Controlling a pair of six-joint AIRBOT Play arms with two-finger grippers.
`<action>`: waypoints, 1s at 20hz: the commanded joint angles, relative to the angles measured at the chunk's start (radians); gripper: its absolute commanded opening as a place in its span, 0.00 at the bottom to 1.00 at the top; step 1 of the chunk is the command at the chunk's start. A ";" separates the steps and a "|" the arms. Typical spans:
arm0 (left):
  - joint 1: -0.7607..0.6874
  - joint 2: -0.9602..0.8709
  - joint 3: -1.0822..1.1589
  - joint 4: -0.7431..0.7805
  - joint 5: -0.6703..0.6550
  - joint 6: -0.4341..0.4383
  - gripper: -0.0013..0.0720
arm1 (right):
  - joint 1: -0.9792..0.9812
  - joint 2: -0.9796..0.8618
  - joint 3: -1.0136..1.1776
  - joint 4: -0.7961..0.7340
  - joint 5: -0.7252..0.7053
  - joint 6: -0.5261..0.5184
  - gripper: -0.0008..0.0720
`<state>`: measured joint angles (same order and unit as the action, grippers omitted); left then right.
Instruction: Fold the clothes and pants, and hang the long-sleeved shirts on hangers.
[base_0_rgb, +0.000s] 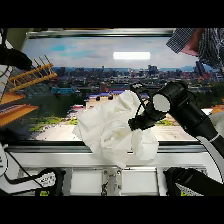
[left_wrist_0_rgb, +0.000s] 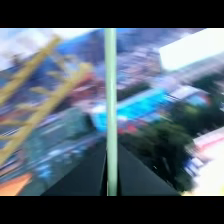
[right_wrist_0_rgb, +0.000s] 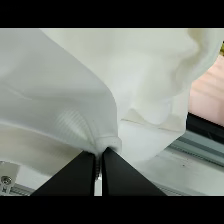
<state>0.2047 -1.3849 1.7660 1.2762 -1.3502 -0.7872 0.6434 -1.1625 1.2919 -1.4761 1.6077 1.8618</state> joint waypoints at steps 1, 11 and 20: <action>-0.003 0.148 -0.181 -0.249 -0.296 0.328 0.04 | 0.000 0.000 0.000 0.000 0.000 0.000 0.04; 0.203 0.392 -0.608 -0.366 -0.340 0.716 0.04 | 0.000 0.000 0.000 0.000 0.000 0.000 0.04; 0.239 0.575 -0.913 -0.406 -0.384 0.764 0.04 | 0.000 0.000 0.000 0.000 0.000 0.000 0.04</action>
<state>0.4610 -0.8650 0.9318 0.8841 -1.7222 -0.0418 0.6434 -1.1625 1.2919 -1.4761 1.6077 1.8622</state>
